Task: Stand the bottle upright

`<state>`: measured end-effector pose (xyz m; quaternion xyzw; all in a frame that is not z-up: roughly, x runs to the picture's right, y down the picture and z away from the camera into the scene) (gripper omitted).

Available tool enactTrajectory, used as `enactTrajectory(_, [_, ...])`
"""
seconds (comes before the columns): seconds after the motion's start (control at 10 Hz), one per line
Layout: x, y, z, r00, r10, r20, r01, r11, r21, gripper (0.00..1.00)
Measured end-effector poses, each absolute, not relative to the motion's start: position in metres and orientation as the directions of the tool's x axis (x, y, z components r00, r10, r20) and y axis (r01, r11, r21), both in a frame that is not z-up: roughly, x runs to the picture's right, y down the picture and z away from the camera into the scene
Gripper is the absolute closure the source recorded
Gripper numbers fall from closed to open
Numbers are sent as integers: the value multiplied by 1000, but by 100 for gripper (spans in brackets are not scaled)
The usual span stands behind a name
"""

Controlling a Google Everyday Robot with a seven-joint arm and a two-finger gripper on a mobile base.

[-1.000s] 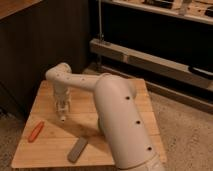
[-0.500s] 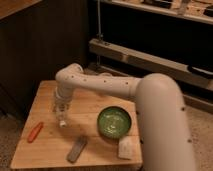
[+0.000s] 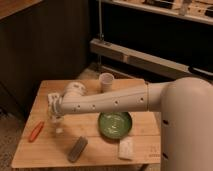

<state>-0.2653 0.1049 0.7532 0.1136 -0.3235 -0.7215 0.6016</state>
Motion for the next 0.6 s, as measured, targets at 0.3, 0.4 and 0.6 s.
enactTrajectory(0.3, [-260, 108, 769, -172, -931, 323, 773, 76, 630, 88])
enactTrajectory(0.4, [-258, 117, 780, -79, -914, 397, 751, 208, 627, 88])
enactTrajectory(0.6, [-254, 136, 806, 105, -821, 562, 677, 473, 564, 88])
